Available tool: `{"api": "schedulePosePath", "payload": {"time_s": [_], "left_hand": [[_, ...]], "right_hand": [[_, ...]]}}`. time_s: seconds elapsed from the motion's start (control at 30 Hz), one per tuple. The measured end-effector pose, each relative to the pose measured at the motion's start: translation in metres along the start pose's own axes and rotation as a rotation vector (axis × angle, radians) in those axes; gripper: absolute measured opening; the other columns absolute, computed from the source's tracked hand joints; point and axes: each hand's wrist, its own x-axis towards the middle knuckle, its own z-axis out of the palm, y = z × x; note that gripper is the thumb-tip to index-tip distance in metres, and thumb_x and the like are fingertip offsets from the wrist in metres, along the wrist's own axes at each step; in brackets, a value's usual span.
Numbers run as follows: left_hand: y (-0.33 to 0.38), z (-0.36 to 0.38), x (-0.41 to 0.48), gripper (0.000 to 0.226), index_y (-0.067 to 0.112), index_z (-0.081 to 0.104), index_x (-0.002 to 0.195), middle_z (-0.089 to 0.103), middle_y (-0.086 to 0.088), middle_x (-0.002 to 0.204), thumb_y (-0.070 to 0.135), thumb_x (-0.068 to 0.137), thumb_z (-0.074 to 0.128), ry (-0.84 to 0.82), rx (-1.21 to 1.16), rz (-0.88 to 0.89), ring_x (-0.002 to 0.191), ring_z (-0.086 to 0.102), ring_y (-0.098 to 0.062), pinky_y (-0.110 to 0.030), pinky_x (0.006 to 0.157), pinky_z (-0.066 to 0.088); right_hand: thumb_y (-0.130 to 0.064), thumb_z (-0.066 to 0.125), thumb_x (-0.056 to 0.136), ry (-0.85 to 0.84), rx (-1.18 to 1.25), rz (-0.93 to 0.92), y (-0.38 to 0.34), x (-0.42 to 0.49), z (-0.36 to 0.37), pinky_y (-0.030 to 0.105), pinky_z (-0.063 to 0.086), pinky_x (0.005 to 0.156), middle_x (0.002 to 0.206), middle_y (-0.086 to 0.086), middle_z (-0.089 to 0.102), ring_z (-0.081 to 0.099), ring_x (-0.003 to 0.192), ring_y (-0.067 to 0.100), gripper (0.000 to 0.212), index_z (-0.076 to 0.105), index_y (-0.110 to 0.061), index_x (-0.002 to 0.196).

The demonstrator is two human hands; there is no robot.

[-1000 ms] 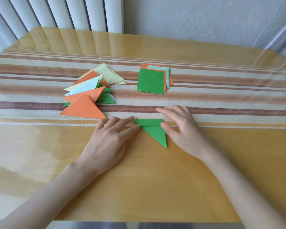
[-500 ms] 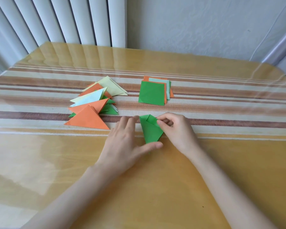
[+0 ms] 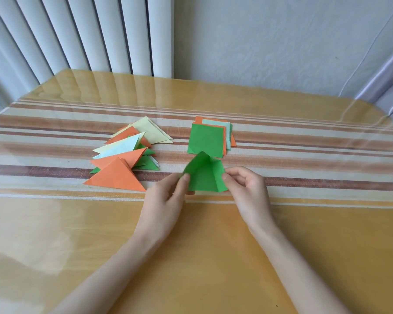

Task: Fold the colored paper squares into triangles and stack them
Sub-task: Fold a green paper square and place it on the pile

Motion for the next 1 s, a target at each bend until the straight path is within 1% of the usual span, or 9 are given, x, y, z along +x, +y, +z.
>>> {"api": "schedulePosePath", "payload": {"time_s": [0.07,0.17,0.27,0.43,0.57,0.73,0.87,0.93,1.0], "left_hand": [[0.001,0.001,0.004,0.029,0.010,0.068,0.087,0.074,-0.002,0.086,0.019,0.102,0.045,0.013,-0.324,-0.174,0.083,0.070,-0.016,-0.029,0.070,0.055],[0.003,0.001,0.007,0.027,0.009,0.068,0.092,0.074,-0.006,0.092,0.016,0.101,0.043,0.033,-0.595,-0.294,0.085,0.071,-0.019,-0.024,0.064,0.056],[0.000,0.001,0.007,0.026,0.008,0.067,0.093,0.074,-0.005,0.093,0.015,0.101,0.043,0.011,-0.606,-0.273,0.081,0.071,-0.018,-0.023,0.060,0.055],[-0.005,0.001,0.006,0.027,0.006,0.069,0.092,0.071,-0.011,0.092,0.015,0.098,0.045,-0.058,-0.528,-0.175,0.082,0.064,-0.016,-0.024,0.064,0.057],[-0.004,0.002,0.003,0.038,-0.007,0.064,0.093,0.062,-0.030,0.092,0.027,0.089,0.047,-0.121,-0.503,-0.122,0.075,0.059,-0.019,-0.025,0.065,0.057],[-0.005,0.000,0.002,0.034,0.001,0.067,0.095,0.069,-0.022,0.098,0.027,0.090,0.047,-0.162,-0.515,-0.140,0.078,0.066,-0.018,-0.026,0.067,0.057],[-0.005,0.001,0.004,0.027,0.000,0.064,0.098,0.064,-0.029,0.104,0.019,0.096,0.045,-0.121,-0.551,-0.147,0.084,0.065,-0.019,-0.024,0.068,0.056],[-0.004,0.000,0.004,0.029,0.000,0.063,0.098,0.063,-0.029,0.105,0.024,0.091,0.048,-0.089,-0.571,-0.133,0.090,0.065,-0.022,-0.024,0.070,0.056],[-0.003,-0.002,0.004,0.030,0.002,0.063,0.098,0.064,-0.028,0.106,0.027,0.087,0.049,-0.065,-0.594,-0.120,0.094,0.065,-0.023,-0.025,0.073,0.056]], "right_hand": [[-0.008,0.060,0.092,-0.001,0.016,-0.014,-0.002,-0.002,0.000,0.015,0.045,0.065,0.073,-0.009,0.067,0.059,0.065,-0.002,0.022,0.065,-0.025,0.078],[-0.027,0.050,0.098,-0.052,0.168,0.035,-0.009,-0.005,0.002,0.024,0.047,0.064,0.077,-0.004,0.071,0.062,0.069,0.006,0.023,0.068,-0.018,0.088],[-0.045,0.037,0.095,-0.071,0.444,0.196,-0.013,-0.002,0.000,0.024,0.049,0.058,0.081,0.010,0.072,0.066,0.072,0.018,0.047,0.066,-0.007,0.095],[-0.041,0.046,0.094,-0.202,0.608,0.367,-0.013,0.004,-0.006,0.031,0.048,0.059,0.091,0.011,0.070,0.063,0.076,0.020,0.039,0.067,-0.009,0.101],[-0.036,0.059,0.083,-0.216,0.556,0.351,-0.014,0.005,-0.004,0.034,0.042,0.063,0.102,0.013,0.066,0.057,0.086,0.023,0.044,0.065,-0.004,0.114],[-0.030,0.061,0.080,-0.200,0.517,0.310,-0.011,0.005,-0.004,0.045,0.041,0.075,0.101,0.012,0.069,0.057,0.090,0.028,0.037,0.067,-0.006,0.107],[-0.024,0.058,0.081,-0.233,0.534,0.270,-0.013,0.003,-0.007,0.029,0.043,0.061,0.092,0.006,0.070,0.059,0.078,0.018,0.022,0.070,-0.013,0.097],[-0.018,0.062,0.085,-0.239,0.510,0.202,-0.012,0.003,-0.008,0.025,0.045,0.057,0.097,0.007,0.071,0.061,0.079,0.016,0.017,0.067,-0.015,0.101],[-0.018,0.064,0.083,-0.226,0.457,0.080,-0.010,0.004,-0.010,0.026,0.049,0.058,0.108,0.012,0.068,0.063,0.086,0.018,0.027,0.059,-0.020,0.110]]}}
